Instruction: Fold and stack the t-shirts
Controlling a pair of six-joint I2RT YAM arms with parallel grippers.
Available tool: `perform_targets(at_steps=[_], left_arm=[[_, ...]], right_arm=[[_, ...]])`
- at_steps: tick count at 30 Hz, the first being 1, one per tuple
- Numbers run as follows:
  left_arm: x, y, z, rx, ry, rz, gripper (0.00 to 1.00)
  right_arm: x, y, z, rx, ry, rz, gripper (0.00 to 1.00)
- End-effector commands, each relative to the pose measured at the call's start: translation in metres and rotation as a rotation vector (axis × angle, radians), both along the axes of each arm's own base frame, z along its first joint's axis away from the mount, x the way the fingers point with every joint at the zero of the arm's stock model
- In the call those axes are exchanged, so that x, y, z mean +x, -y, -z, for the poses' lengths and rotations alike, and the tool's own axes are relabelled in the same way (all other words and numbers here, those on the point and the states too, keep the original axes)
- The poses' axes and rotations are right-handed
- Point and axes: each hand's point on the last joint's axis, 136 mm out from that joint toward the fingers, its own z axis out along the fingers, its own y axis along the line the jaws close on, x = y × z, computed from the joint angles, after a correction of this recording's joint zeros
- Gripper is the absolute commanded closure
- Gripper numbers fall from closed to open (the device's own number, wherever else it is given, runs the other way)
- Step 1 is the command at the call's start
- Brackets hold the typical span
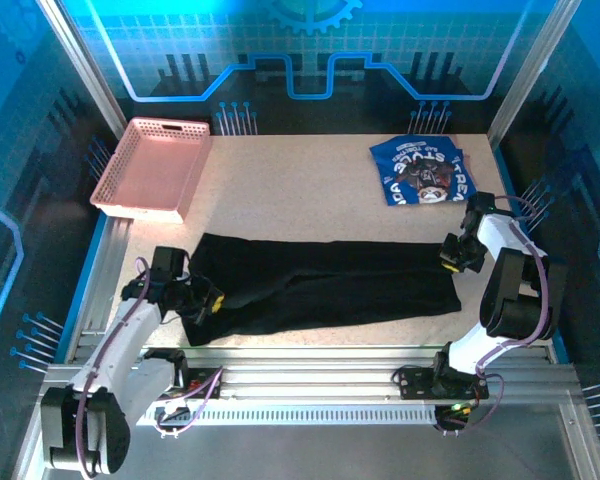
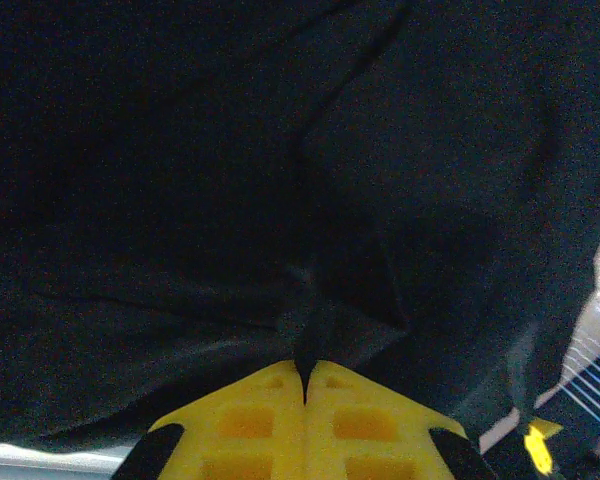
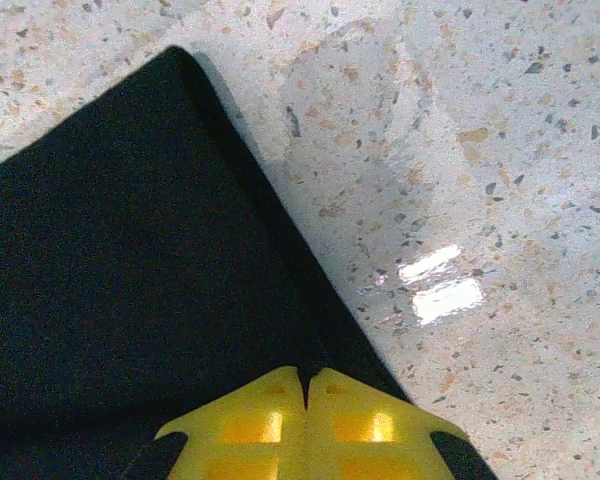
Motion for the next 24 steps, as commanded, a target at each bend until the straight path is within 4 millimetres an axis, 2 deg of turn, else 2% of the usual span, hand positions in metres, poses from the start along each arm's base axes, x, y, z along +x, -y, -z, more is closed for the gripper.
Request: perform_targets(at_steps=[1, 6, 10, 13, 15, 16, 19, 21, 24], left_arm=[[0.001, -0.006, 0.016, 0.042, -0.028, -0.023, 1.0], [0.006, -0.013, 0.03, 0.106, -0.048, -0.015, 1.0], [0.01, -0.021, 0.038, 0.155, -0.053, -0.016, 1.0], [0.006, -0.025, 0.046, 0.183, -0.086, -0.013, 0.82], [0.004, -0.028, 0.047, 0.204, -0.097, -0.018, 0.6], [0.006, -0.028, 0.044, 0.205, -0.083, -0.018, 0.49], [0.013, -0.027, 0.022, 0.218, -0.021, -0.013, 0.35], [0.019, -0.027, -0.002, 0.237, 0.044, -0.008, 0.3], [0.031, -0.026, -0.041, 0.266, 0.167, 0.017, 0.25]], right_arm=[[-0.008, 0.006, 0.011, -0.008, -0.046, 0.043, 0.99], [-0.005, 0.006, 0.017, -0.012, -0.059, 0.043, 0.98], [-0.005, 0.004, 0.023, -0.008, -0.068, 0.039, 0.93], [-0.005, 0.003, 0.023, -0.009, -0.069, 0.037, 0.79], [-0.003, 0.0, 0.021, 0.006, -0.056, 0.032, 0.61], [-0.002, -0.003, 0.018, 0.017, -0.038, 0.026, 0.51], [0.003, -0.013, -0.001, 0.041, 0.037, -0.002, 0.33], [0.005, -0.025, -0.019, 0.076, 0.097, -0.026, 0.26], [0.0, -0.058, -0.045, 0.155, 0.183, -0.085, 0.16]])
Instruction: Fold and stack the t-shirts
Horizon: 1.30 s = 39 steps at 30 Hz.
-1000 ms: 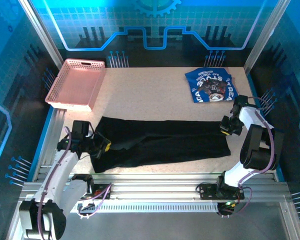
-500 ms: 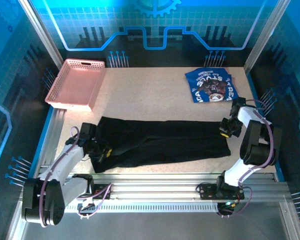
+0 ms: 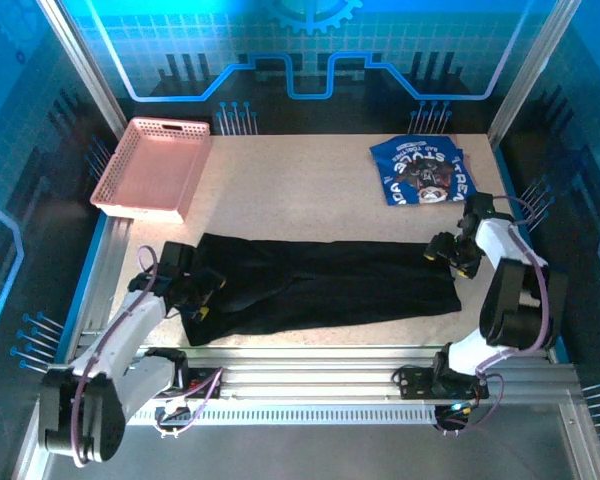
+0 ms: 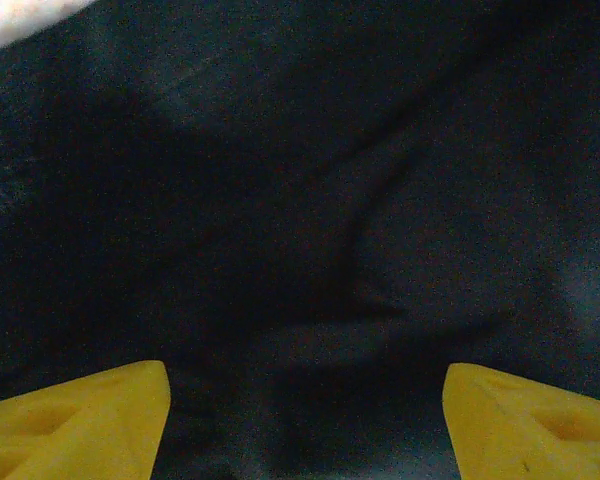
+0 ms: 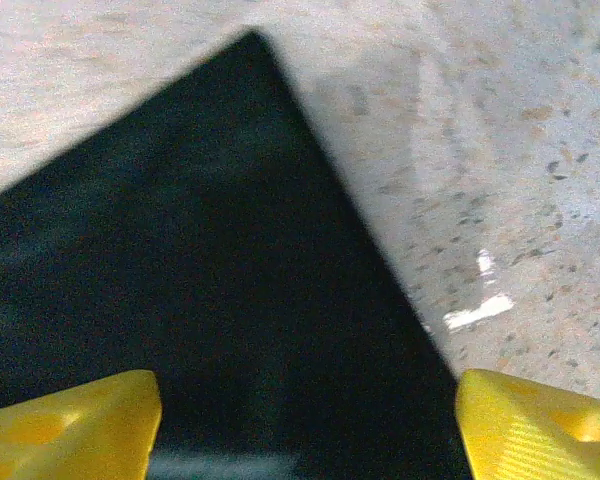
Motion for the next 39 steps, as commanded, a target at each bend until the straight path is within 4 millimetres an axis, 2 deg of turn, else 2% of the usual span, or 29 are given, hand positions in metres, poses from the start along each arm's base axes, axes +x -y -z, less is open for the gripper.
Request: perform_targets(at_steps=[1, 4, 6, 8, 9, 12, 15, 17, 20, 23, 27, 31, 39], left_arm=[[0.014, -0.003, -0.045, 0.06, 0.127, 0.046, 0.25], [0.031, 0.009, -0.064, 0.042, 0.201, 0.14, 0.25], [0.041, 0.021, -0.067, 0.036, 0.217, 0.226, 0.27], [0.053, 0.036, -0.066, 0.035, 0.231, 0.319, 0.37], [0.057, 0.041, -0.063, 0.027, 0.228, 0.347, 0.42], [0.066, 0.052, -0.041, -0.011, 0.185, 0.371, 0.62], [0.068, 0.057, -0.017, -0.027, 0.129, 0.385, 0.74], [0.068, 0.056, -0.002, -0.018, 0.097, 0.4, 0.8], [0.064, 0.054, 0.017, -0.007, 0.044, 0.41, 0.84], [0.058, 0.047, 0.035, 0.01, -0.01, 0.402, 0.87], [0.052, 0.035, 0.052, 0.032, -0.063, 0.37, 0.88], [0.05, 0.026, 0.061, 0.058, -0.096, 0.359, 0.88], [0.049, 0.027, 0.07, 0.047, -0.107, 0.374, 0.89]], right_arm=[[-0.01, -0.05, -0.031, 0.132, 0.091, -0.094, 0.15], [-0.028, -0.113, -0.047, 0.269, 0.135, -0.235, 0.15], [-0.043, -0.161, -0.052, 0.376, 0.158, -0.347, 0.16], [-0.053, -0.209, -0.058, 0.479, 0.18, -0.466, 0.19], [-0.059, -0.227, -0.059, 0.493, 0.177, -0.522, 0.21], [-0.076, -0.276, -0.051, 0.521, 0.122, -0.695, 0.28], [-0.087, -0.319, -0.044, 0.523, 0.074, -0.829, 0.39], [-0.092, -0.347, -0.037, 0.525, 0.049, -0.889, 0.45], [-0.094, -0.377, -0.023, 0.511, 0.018, -0.923, 0.51], [-0.093, -0.404, -0.013, 0.497, 0.018, -0.941, 0.53], [-0.088, -0.425, 0.001, 0.459, 0.012, -0.932, 0.54], [-0.076, -0.433, 0.015, 0.424, 0.013, -0.891, 0.54], [-0.045, -0.435, 0.028, 0.364, 0.036, -0.823, 0.54]])
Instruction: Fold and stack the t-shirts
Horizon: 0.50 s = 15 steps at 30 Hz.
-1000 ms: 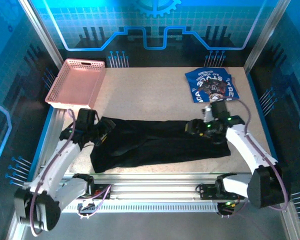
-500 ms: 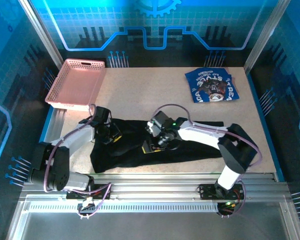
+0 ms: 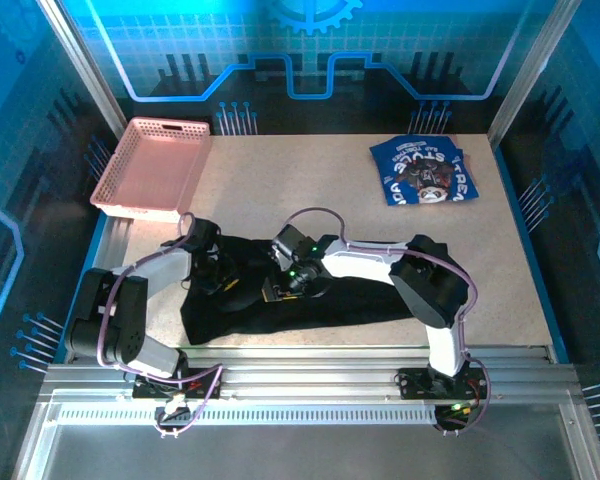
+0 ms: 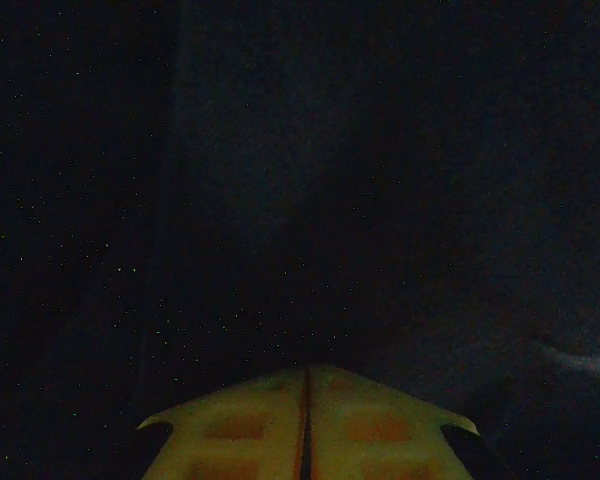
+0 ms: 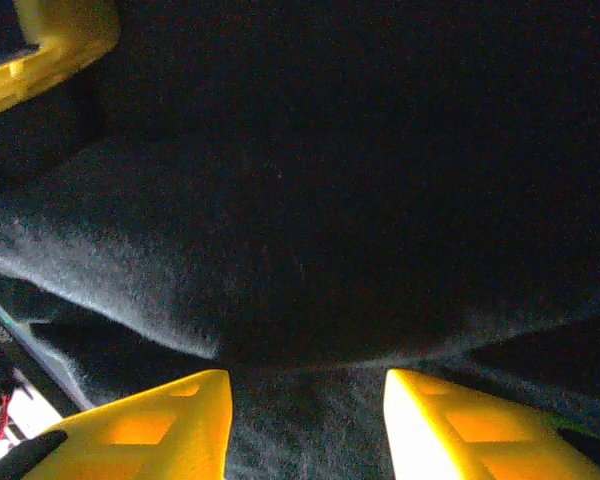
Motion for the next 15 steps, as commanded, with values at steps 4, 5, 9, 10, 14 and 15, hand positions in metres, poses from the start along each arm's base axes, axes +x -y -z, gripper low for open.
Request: perform_targets(at_steps=[4, 5, 9, 10, 14, 15], left_arm=[[-0.008, -0.005, 0.017, 0.021, -0.037, 0.026, 0.89], [-0.007, -0.005, 0.018, 0.021, -0.038, 0.028, 0.9], [-0.008, -0.003, 0.022, 0.012, -0.047, 0.03, 0.9], [-0.007, -0.003, 0.022, 0.011, -0.047, 0.031, 0.9], [-0.006, -0.003, 0.023, 0.01, -0.048, 0.033, 0.9], [-0.005, -0.003, 0.023, 0.011, -0.047, 0.035, 0.9]], right_arm=[[0.037, -0.003, -0.001, -0.013, 0.043, 0.084, 0.54], [0.039, -0.002, -0.002, -0.013, 0.045, 0.09, 0.54], [0.046, 0.003, 0.004, -0.041, 0.032, 0.091, 0.55], [0.048, 0.004, 0.006, -0.042, 0.024, 0.098, 0.55], [0.052, 0.006, 0.012, -0.055, 0.006, 0.106, 0.53], [0.053, 0.004, 0.011, -0.057, 0.008, 0.099, 0.52]])
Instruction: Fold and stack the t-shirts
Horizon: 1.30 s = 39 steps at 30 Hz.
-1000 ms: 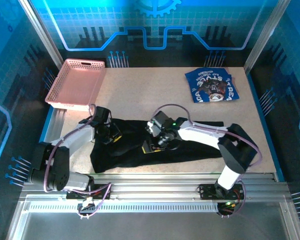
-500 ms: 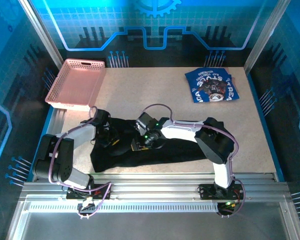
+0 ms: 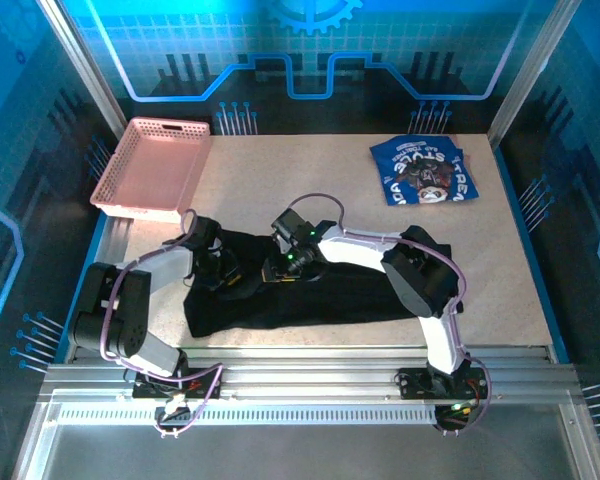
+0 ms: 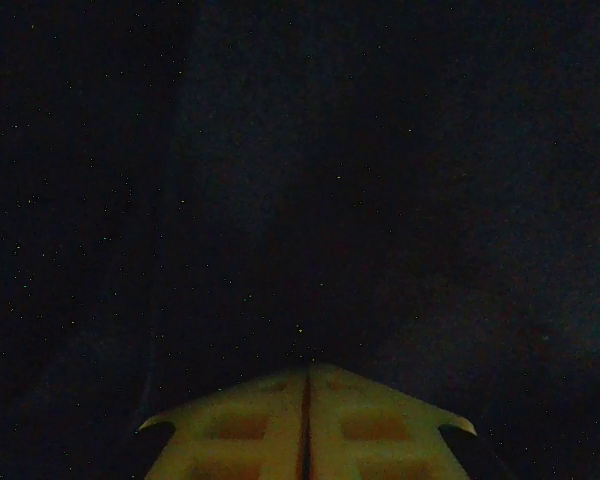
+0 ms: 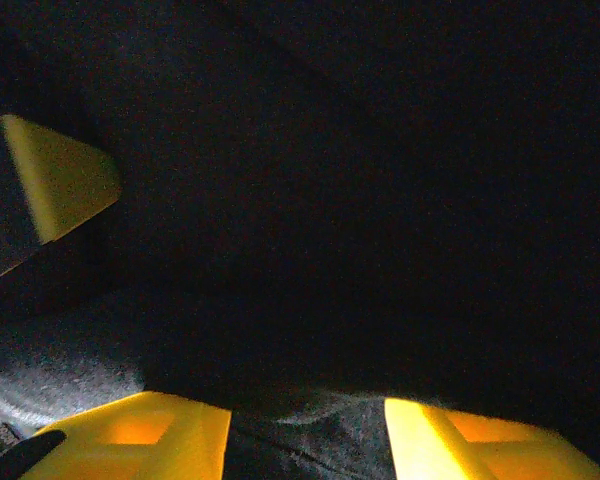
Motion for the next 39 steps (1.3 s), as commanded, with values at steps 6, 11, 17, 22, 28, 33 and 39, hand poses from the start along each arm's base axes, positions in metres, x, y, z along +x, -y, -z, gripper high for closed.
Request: perform_targets(at_steps=[6, 11, 17, 22, 28, 33, 39], left_arm=[[-0.018, -0.01, 0.024, 0.043, -0.095, 0.005, 0.91], [-0.019, -0.009, 0.027, 0.031, -0.099, 0.005, 0.9], [-0.019, -0.007, 0.031, 0.022, -0.107, 0.008, 0.9], [-0.021, -0.006, 0.032, 0.008, -0.112, 0.01, 0.9], [-0.023, -0.006, 0.035, -0.009, -0.114, 0.013, 0.9], [-0.024, -0.005, 0.038, -0.022, -0.115, 0.014, 0.9], [-0.025, -0.004, 0.038, -0.027, -0.116, 0.022, 0.9]], right_arm=[[0.007, 0.001, 0.012, -0.053, -0.031, -0.011, 0.48], [0.011, -0.006, 0.003, -0.024, -0.007, -0.022, 0.42], [0.018, -0.02, -0.016, 0.058, -0.007, -0.024, 0.39], [0.02, -0.007, -0.037, 0.087, -0.015, 0.053, 0.36], [-0.002, 0.021, -0.051, 0.018, -0.104, 0.141, 0.44], [-0.032, 0.02, -0.043, 0.029, -0.177, 0.161, 0.56], [-0.045, 0.009, -0.022, 0.008, -0.201, 0.151, 0.59]])
